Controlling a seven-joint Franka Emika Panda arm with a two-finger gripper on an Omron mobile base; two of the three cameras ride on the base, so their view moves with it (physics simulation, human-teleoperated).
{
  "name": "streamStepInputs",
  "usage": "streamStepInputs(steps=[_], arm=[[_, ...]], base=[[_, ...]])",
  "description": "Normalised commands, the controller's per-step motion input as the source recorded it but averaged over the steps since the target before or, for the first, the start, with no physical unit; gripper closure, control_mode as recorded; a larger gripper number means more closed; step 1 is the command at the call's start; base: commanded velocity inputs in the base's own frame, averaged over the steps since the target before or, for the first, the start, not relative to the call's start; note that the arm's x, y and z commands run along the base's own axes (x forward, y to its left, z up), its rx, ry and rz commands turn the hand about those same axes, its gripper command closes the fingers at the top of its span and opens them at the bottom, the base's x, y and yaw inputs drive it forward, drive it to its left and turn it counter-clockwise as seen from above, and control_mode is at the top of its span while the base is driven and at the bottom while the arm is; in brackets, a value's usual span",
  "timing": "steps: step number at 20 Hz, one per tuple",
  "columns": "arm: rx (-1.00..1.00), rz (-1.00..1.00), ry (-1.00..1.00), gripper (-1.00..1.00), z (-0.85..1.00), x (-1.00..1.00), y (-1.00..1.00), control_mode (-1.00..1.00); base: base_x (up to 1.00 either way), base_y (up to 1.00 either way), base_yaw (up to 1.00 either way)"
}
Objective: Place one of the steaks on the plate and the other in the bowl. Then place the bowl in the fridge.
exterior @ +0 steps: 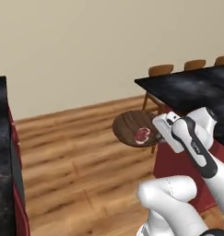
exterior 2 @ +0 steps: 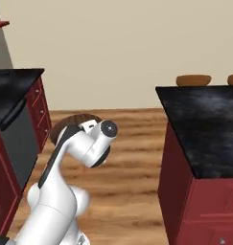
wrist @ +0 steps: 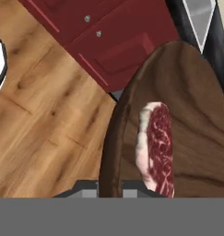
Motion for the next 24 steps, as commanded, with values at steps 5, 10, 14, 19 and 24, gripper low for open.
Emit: streamStepInputs(steps=[5,10,14,19,24], arm=[[0.0,0.0,0.0,1.0,0.0,0.0,0.0,1.0],[0.0,0.0,0.0,1.0,0.0,0.0,0.0,1.0],[0.0,0.0,0.0,1.0,0.0,0.0,0.0,1.0],[0.0,0.0,0.0,1.0,0.0,0.0,0.0,1.0],[0.0,0.0,0.0,1.0,0.0,0.0,0.0,1.0]], base=[[1.0,0.9,-0.52],[1.0,0.83,-0.43],[1.0,0.71,-0.39],[1.0,0.78,-0.35],[1.0,1.0,-0.39]])
